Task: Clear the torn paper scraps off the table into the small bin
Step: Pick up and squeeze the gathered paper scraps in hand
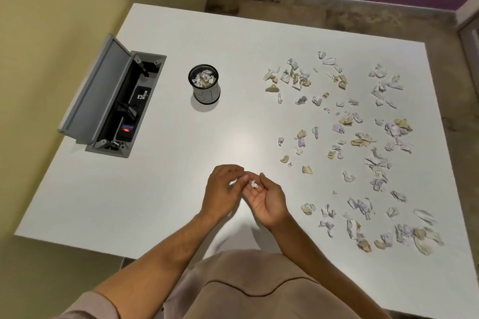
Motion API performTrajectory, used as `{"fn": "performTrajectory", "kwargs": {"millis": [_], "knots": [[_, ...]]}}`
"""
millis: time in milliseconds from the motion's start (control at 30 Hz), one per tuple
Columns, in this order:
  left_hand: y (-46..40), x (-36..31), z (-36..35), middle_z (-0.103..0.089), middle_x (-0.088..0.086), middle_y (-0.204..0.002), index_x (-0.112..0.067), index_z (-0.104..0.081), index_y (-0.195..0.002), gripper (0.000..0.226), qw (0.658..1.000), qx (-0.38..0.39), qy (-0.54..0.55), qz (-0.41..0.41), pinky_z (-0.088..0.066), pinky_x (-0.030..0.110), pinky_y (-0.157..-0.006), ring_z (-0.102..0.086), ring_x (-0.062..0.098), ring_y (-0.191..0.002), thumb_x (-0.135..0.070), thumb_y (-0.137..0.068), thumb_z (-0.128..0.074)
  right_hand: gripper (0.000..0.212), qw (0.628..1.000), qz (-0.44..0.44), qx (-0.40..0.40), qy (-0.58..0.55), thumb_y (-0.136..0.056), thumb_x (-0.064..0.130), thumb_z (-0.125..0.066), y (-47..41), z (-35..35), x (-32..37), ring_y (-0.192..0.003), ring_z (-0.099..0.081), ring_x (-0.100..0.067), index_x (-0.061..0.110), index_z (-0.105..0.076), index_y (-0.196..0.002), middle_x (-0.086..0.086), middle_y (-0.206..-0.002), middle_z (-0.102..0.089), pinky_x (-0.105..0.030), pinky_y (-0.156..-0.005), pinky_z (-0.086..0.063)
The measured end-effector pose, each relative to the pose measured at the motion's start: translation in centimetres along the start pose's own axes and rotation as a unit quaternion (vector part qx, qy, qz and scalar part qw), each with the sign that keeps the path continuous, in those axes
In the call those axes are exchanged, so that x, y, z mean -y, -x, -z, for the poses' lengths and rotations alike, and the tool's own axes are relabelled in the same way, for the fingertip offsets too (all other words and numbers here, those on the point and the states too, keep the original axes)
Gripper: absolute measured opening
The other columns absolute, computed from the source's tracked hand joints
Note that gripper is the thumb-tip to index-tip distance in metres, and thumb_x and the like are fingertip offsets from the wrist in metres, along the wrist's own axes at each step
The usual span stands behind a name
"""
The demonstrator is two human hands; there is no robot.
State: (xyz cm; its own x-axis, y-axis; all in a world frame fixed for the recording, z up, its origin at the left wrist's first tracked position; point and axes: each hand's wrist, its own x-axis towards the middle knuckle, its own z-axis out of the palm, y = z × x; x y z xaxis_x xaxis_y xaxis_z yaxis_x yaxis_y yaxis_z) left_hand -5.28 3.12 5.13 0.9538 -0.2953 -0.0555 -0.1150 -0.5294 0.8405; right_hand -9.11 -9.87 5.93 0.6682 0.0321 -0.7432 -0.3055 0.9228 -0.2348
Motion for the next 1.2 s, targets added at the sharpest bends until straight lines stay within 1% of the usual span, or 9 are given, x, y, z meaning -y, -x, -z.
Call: {"fn": "performTrajectory", "kwargs": {"millis": [167, 333, 400, 533, 667, 833, 967, 1100, 1200], "knots": [[-2.2, 1.2, 0.9, -0.069, -0.011, -0.108, -0.023, -0.075, -0.104, 0.035, 1.000, -0.005, 0.005, -0.012, -0.044, 0.024, -0.096, -0.056, 0.006, -0.110, -0.045, -0.091, -0.051, 0.032, 0.999, 0.007, -0.033, -0.005, -0.101, 0.017, -0.043, -1.7, -1.8, 0.8, -0.099, -0.068, -0.032, -0.009, -0.062, -0.105, -0.024, -0.108, -0.066, -0.038, -0.088, -0.056], [-5.0, 3.2, 1.9, -0.068, -0.008, -0.117, -0.018, -0.072, -0.112, 0.032, 0.999, -0.036, -0.008, 0.001, -0.043, 0.026, -0.100, -0.056, 0.006, -0.115, -0.034, -0.097, -0.049, 0.032, 0.998, 0.007, -0.051, -0.021, -0.100, 0.018, -0.045, -3.9, -4.2, 1.7, -0.100, -0.066, -0.036, -0.009, -0.060, -0.108, -0.027, -0.111, -0.064, -0.040, -0.080, -0.059], [-6.6, 4.3, 2.3, -0.067, -0.004, -0.123, -0.015, -0.071, -0.116, 0.035, 0.998, -0.044, -0.036, 0.003, -0.039, 0.026, -0.105, -0.054, 0.011, -0.121, -0.033, -0.098, -0.047, 0.033, 0.999, 0.012, -0.050, -0.016, -0.101, 0.019, -0.045, -4.8, -5.2, 2.2, -0.100, -0.066, -0.035, -0.009, -0.060, -0.108, -0.027, -0.113, -0.063, -0.038, -0.080, -0.059], [-9.7, 7.0, 2.6, -0.060, 0.000, -0.136, -0.016, -0.066, -0.125, 0.048, 0.992, 0.000, -0.128, -0.020, -0.027, 0.025, -0.114, -0.045, 0.018, -0.136, -0.042, -0.098, -0.036, 0.034, 0.999, 0.030, -0.039, -0.014, -0.101, 0.019, -0.044, -6.8, -7.6, 3.4, -0.098, -0.067, -0.034, -0.010, -0.058, -0.112, -0.026, -0.113, -0.063, -0.037, -0.077, -0.060], [-12.6, 9.2, 2.5, -0.051, 0.006, -0.145, -0.012, -0.060, -0.133, 0.054, 0.978, 0.035, -0.202, -0.025, -0.023, 0.031, -0.117, -0.036, 0.024, -0.142, -0.043, -0.098, -0.031, 0.033, 0.999, 0.048, -0.025, 0.005, -0.102, 0.020, -0.044, -8.9, -10.4, 4.7, -0.096, -0.068, -0.032, -0.008, -0.060, -0.109, -0.025, -0.111, -0.064, -0.034, -0.075, -0.061], [-15.6, 11.0, 2.3, -0.045, 0.009, -0.149, -0.010, -0.048, -0.140, 0.052, 0.962, 0.055, -0.265, -0.042, -0.029, 0.046, -0.116, -0.033, 0.030, -0.143, -0.040, -0.100, -0.033, 0.032, 0.996, 0.077, -0.004, 0.045, -0.102, 0.021, -0.042, -11.7, -14.5, 6.6, -0.096, -0.068, -0.029, -0.005, -0.060, -0.108, -0.023, -0.112, -0.064, -0.032, -0.081, -0.059], [-16.6, 11.6, 2.1, -0.042, 0.006, -0.151, -0.010, -0.044, -0.144, 0.052, 0.959, 0.038, -0.274, -0.066, -0.024, 0.045, -0.118, -0.032, 0.029, -0.143, -0.039, -0.100, -0.039, 0.031, 0.991, 0.109, 0.011, 0.081, -0.103, 0.021, -0.042, -14.2, -17.9, 7.6, -0.095, -0.069, -0.028, -0.005, -0.060, -0.105, -0.023, -0.108, -0.064, -0.033, -0.087, -0.057], [-16.3, 12.5, 1.5, -0.026, 0.001, -0.160, -0.012, -0.031, -0.152, 0.056, 0.952, 0.039, -0.294, -0.077, -0.016, 0.043, -0.121, -0.016, 0.021, -0.150, -0.040, -0.103, -0.033, 0.030, 0.981, 0.142, 0.028, 0.128, -0.103, 0.020, -0.042, -16.4, -21.1, 8.4, -0.095, -0.068, -0.028, -0.004, -0.060, -0.102, -0.020, -0.103, -0.065, -0.037, -0.094, -0.052], [-16.3, 12.4, 1.4, -0.025, 0.000, -0.160, -0.013, -0.032, -0.151, 0.055, 0.951, 0.036, -0.297, -0.076, -0.017, 0.043, -0.121, -0.015, 0.019, -0.150, -0.040, -0.104, -0.030, 0.033, 0.964, 0.172, 0.039, 0.201, -0.103, 0.020, -0.042, -17.9, -23.0, 8.5, -0.107, -0.064, -0.031, -0.007, -0.057, -0.113, -0.021, -0.113, -0.062, -0.037, -0.098, -0.050]]}}
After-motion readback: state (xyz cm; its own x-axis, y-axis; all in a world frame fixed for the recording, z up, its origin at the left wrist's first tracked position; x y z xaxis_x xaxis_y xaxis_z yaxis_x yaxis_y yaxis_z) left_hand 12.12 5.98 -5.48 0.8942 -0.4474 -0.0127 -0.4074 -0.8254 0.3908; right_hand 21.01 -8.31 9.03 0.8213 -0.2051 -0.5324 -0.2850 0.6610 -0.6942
